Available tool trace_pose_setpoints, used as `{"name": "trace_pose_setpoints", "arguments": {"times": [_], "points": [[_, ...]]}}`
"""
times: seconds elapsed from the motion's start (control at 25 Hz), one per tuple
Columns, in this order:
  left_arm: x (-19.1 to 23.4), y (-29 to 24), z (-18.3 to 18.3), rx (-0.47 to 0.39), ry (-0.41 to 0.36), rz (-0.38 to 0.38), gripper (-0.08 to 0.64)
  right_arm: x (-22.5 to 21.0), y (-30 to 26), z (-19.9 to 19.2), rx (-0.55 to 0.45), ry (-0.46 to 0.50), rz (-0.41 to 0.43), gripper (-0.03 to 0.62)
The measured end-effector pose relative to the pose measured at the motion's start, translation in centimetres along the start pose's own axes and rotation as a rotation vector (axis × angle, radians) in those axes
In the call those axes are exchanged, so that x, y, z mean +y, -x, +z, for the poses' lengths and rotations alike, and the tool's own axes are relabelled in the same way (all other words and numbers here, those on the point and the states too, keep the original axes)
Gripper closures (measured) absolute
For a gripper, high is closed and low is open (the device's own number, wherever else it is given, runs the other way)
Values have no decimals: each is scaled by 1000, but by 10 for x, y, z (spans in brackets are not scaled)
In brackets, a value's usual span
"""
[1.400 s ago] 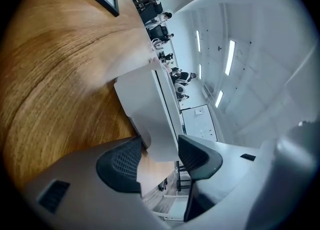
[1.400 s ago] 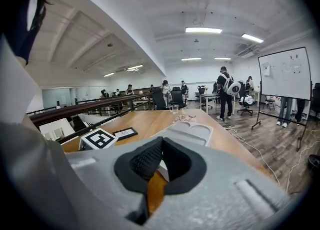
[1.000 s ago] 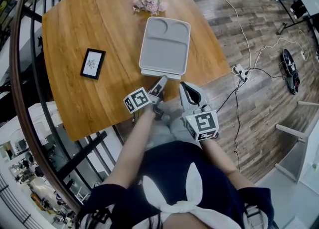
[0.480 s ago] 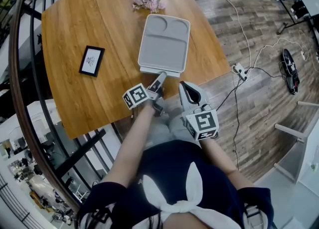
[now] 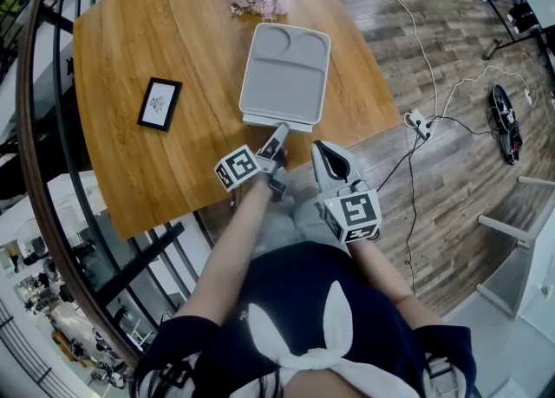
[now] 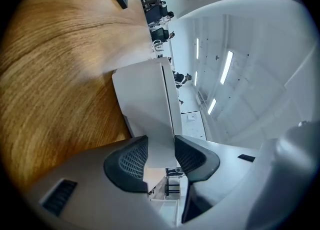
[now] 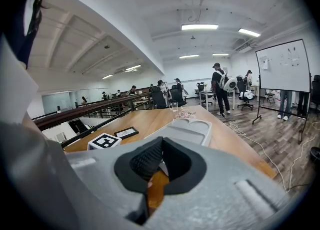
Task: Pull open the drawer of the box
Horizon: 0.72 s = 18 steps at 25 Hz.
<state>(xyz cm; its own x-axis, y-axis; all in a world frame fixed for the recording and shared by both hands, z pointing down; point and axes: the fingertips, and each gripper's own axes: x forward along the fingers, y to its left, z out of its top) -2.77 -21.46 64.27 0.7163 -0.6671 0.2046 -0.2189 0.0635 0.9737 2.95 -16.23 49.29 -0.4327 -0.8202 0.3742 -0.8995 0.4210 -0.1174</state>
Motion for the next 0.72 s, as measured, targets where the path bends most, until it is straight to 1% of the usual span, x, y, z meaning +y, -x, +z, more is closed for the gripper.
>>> {"name": "trace_pose_setpoints", "arguments": {"times": [0.24,0.72], "points": [[0,2,2,1,-5,7,379,1,2,4,-4,5,2,595],[0,9,-2,-10,16,4,383,9,7,3,-7,15,16,595]]}}
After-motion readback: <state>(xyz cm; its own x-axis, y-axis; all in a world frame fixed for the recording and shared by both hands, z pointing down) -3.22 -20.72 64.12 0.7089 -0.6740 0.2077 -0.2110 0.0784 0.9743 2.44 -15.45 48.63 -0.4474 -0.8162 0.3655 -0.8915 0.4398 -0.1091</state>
